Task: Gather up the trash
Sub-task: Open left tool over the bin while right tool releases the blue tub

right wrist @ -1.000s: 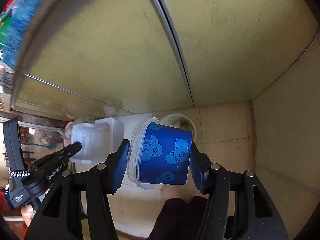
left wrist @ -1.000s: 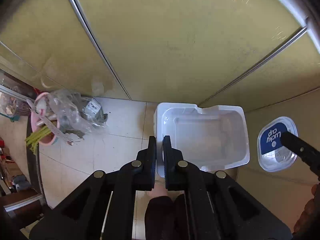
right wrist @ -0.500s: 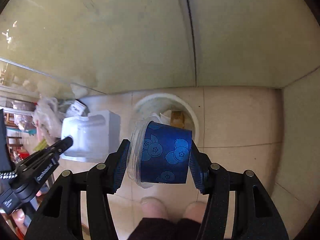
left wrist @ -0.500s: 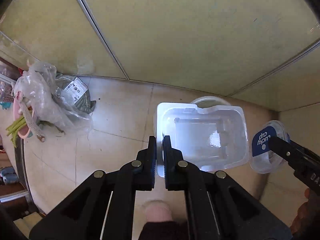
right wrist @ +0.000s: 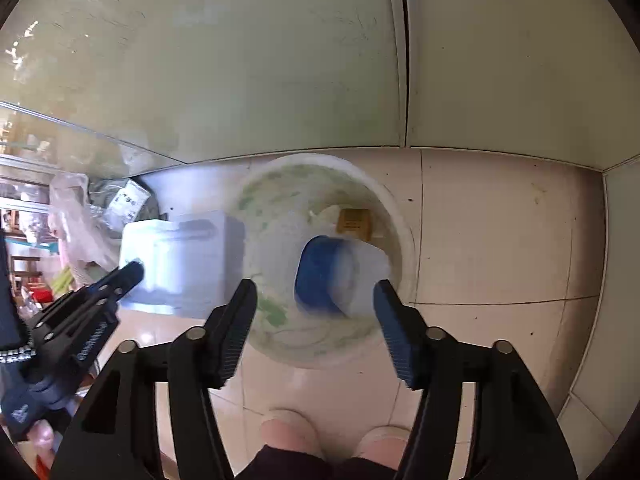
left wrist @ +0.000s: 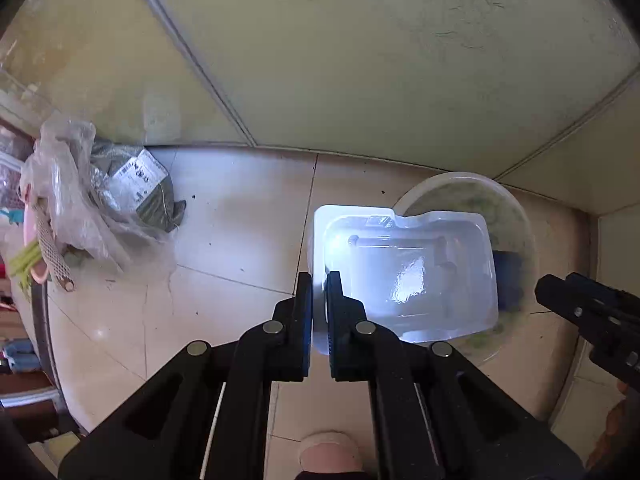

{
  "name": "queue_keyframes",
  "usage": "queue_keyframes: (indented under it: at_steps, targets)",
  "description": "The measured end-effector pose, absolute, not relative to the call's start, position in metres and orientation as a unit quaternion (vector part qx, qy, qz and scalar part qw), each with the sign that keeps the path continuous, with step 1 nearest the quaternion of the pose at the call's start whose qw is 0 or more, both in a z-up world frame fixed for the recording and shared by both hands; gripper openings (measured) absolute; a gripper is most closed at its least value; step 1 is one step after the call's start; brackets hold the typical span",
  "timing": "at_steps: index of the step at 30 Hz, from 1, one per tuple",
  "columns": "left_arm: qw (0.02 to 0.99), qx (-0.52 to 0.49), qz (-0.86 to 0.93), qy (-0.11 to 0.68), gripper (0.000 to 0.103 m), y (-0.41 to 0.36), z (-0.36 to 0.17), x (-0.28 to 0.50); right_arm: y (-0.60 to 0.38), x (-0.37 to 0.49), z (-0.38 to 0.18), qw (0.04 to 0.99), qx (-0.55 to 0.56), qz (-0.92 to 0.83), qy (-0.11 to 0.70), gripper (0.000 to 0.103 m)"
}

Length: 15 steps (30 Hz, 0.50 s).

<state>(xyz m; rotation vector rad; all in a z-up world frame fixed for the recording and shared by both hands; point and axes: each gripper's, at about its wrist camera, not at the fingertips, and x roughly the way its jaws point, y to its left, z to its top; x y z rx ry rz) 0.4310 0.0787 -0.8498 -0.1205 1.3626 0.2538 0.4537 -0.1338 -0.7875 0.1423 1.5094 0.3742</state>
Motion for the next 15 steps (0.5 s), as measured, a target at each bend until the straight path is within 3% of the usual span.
queue_keyframes:
  at_steps: [12,15]
  targets:
    - [0.755,-0.044,0.076,0.65,0.006,0.045,-0.867,0.445,-0.164,0.45,-0.761,0.736,0.067,0.151,0.656,0.062]
    - [0.745,-0.046,0.058,0.663,0.018,0.034,-0.869,0.442,-0.162,0.449,-0.755,0.741,0.062,0.148,0.653,0.062]
